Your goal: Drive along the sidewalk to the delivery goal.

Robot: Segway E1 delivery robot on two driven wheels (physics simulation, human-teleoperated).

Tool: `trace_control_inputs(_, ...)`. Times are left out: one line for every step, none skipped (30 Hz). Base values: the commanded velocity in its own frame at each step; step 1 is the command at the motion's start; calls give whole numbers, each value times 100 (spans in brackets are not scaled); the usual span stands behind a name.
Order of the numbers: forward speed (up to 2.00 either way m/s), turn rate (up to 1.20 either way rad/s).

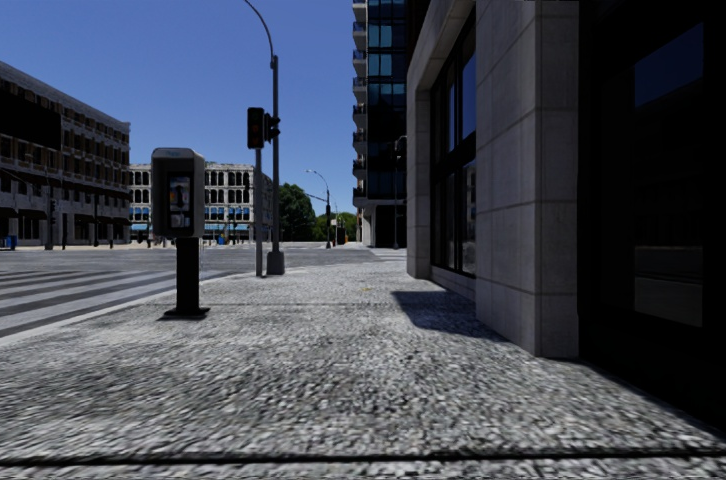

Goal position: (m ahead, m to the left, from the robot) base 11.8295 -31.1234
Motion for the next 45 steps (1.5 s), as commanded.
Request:
trace_control_inputs(200,0)
trace_control_inputs(200,0)
trace_control_inputs(200,0)
trace_control_inputs(200,0)
trace_control_inputs(200,0)
trace_control_inputs(200,0)
trace_control_inputs(200,0)
trace_control_inputs(200,0)
trace_control_inputs(200,0)
trace_control_inputs(200,0)
trace_control_inputs(200,0)
trace_control_inputs(200,0)
trace_control_inputs(200,0)
trace_control_inputs(200,0)
trace_control_inputs(200,0)
trace_control_inputs(200,0)
trace_control_inputs(200,0)
trace_control_inputs(200,0)
trace_control_inputs(200,0)
trace_control_inputs(200,0)
trace_control_inputs(200,0)
trace_control_inputs(200,0)
trace_control_inputs(200,0)
trace_control_inputs(200,0)
trace_control_inputs(200,0)
trace_control_inputs(200,0)
trace_control_inputs(200,0)
trace_control_inputs(200,0)
trace_control_inputs(200,0)
trace_control_inputs(200,0)
trace_control_inputs(200,0)
trace_control_inputs(200,0)
trace_control_inputs(200,0)
trace_control_inputs(200,0)
trace_control_inputs(200,0)
trace_control_inputs(200,0)
trace_control_inputs(200,0)
trace_control_inputs(200,0)
trace_control_inputs(200,0)
trace_control_inputs(200,0)
trace_control_inputs(200,0)
trace_control_inputs(200,0)
trace_control_inputs(200,0)
trace_control_inputs(200,0)
trace_control_inputs(200,0)
